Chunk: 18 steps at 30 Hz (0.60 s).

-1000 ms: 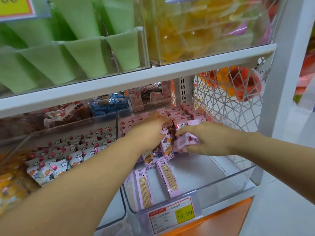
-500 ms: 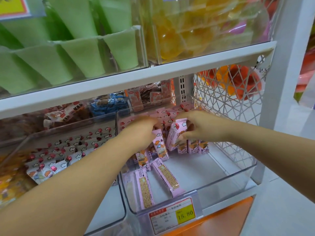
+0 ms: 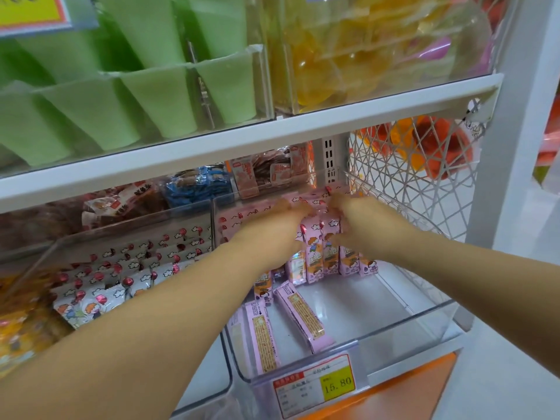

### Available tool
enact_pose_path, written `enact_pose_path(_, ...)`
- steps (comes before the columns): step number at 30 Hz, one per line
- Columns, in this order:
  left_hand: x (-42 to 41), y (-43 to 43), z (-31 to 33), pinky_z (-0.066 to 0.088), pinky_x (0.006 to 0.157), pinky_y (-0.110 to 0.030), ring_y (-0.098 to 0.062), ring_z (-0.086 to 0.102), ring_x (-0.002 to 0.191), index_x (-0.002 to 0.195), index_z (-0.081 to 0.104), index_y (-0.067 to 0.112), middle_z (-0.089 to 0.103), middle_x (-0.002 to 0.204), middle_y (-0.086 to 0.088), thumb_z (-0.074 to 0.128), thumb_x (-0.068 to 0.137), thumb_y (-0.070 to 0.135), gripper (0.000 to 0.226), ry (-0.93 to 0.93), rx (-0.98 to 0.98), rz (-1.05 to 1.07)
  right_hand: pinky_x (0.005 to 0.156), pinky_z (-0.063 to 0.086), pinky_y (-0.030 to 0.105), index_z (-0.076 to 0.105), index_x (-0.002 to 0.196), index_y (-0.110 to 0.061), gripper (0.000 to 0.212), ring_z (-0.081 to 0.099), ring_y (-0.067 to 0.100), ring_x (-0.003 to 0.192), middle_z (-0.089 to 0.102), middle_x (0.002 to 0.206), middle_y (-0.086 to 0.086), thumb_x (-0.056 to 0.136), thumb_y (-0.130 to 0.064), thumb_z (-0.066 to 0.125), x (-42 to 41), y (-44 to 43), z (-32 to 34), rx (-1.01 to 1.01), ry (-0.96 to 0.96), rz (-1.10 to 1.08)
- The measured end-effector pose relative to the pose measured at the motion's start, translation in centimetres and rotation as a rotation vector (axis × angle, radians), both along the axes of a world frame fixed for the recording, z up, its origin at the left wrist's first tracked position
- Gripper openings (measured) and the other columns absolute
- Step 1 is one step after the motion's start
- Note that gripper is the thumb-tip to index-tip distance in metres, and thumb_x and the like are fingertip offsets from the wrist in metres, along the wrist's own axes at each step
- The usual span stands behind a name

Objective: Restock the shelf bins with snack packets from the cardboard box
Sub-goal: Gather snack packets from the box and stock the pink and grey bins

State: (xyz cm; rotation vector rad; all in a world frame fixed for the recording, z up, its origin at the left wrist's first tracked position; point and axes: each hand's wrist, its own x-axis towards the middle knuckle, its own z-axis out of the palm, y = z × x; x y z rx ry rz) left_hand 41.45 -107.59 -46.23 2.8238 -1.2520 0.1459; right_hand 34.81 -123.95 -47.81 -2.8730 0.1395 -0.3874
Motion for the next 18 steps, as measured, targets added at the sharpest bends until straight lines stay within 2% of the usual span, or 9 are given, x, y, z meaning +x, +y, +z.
enact_pose_path(3,0.3,-0.1,-0.2,0.051,0.085,-0.037,-0.025,0.056,0.103,0.142,0.036,0.032,0.044,0.130,-0.004,0.061,0.091,0.029,0.057,-0.010,-0.004,0.007,0.053,0.042,0.025,0.054,0.104,-0.015,0.023,0.056,0.020,0.075,0.053,0.078,-0.002,0.083,-0.014,0.063,-0.5,-0.5,0.4,0.034,0.121,-0.019)
enact_pose_path(6,0.3,-0.1,-0.1,0.048,0.091,-0.038,-0.025,0.053,0.111,0.143,0.039,0.028,0.045,0.133,-0.006,0.062,0.090,0.035,0.058,0.003,-0.013,0.014,0.055,0.040,0.019,0.050,0.124,-0.018,0.037,0.053,0.018,0.085,0.058,0.104,0.002,0.088,-0.013,0.060,-1.0,-0.3,-0.2,-0.006,0.330,0.017)
enact_pose_path(7,0.2,-0.1,0.0,0.048,0.092,-0.038,-0.025,0.053,0.112,0.143,0.039,0.028,0.046,0.133,-0.006,0.063,0.088,0.039,0.060,0.006,-0.013,0.012,0.057,0.042,0.021,0.047,0.128,-0.020,0.040,0.053,0.018,0.086,0.059,0.110,0.003,0.089,-0.014,0.058,-1.1,-0.3,-0.6,-0.001,0.358,0.023)
enact_pose_path(10,-0.1,-0.3,-0.1,0.049,0.090,-0.038,-0.026,0.054,0.110,0.142,0.038,0.026,0.047,0.131,-0.007,0.062,0.088,0.042,0.061,-0.013,0.005,0.022,0.075,0.053,0.036,0.047,0.128,-0.025,0.041,0.062,0.024,0.091,0.063,0.105,0.008,0.090,-0.013,0.057,-1.3,-0.5,-1.6,0.097,0.326,0.018)
enact_pose_path(12,0.1,-0.5,-0.1,0.049,0.087,-0.035,-0.026,0.055,0.107,0.142,0.039,0.024,0.049,0.129,-0.008,0.059,0.092,0.035,0.055,-0.020,-0.002,0.046,0.081,0.053,0.042,0.047,0.127,-0.025,0.042,0.063,0.026,0.096,0.062,0.106,0.009,0.089,-0.011,0.056,-1.5,-0.4,-1.7,0.139,0.306,0.010)
enact_pose_path(15,0.3,-0.6,0.2,0.048,0.087,-0.032,-0.025,0.056,0.108,0.138,0.045,0.020,0.055,0.127,-0.007,0.056,0.094,0.028,0.046,0.046,-0.070,0.100,0.083,0.053,0.042,0.047,0.128,-0.027,0.043,0.062,0.026,0.098,0.058,0.113,0.008,0.089,-0.010,0.056,-2.0,-0.2,-1.6,0.159,0.295,0.017)
enact_pose_path(18,0.3,-0.8,0.4,0.044,0.084,-0.028,-0.022,0.056,0.108,0.134,0.049,0.019,0.056,0.128,-0.005,0.058,0.093,0.026,0.042,0.097,-0.111,0.126,0.082,0.053,0.041,0.050,0.125,-0.026,0.040,0.063,0.025,0.095,0.059,0.111,0.005,0.088,-0.014,0.060,-2.2,-0.2,-1.0,0.126,0.219,0.016)
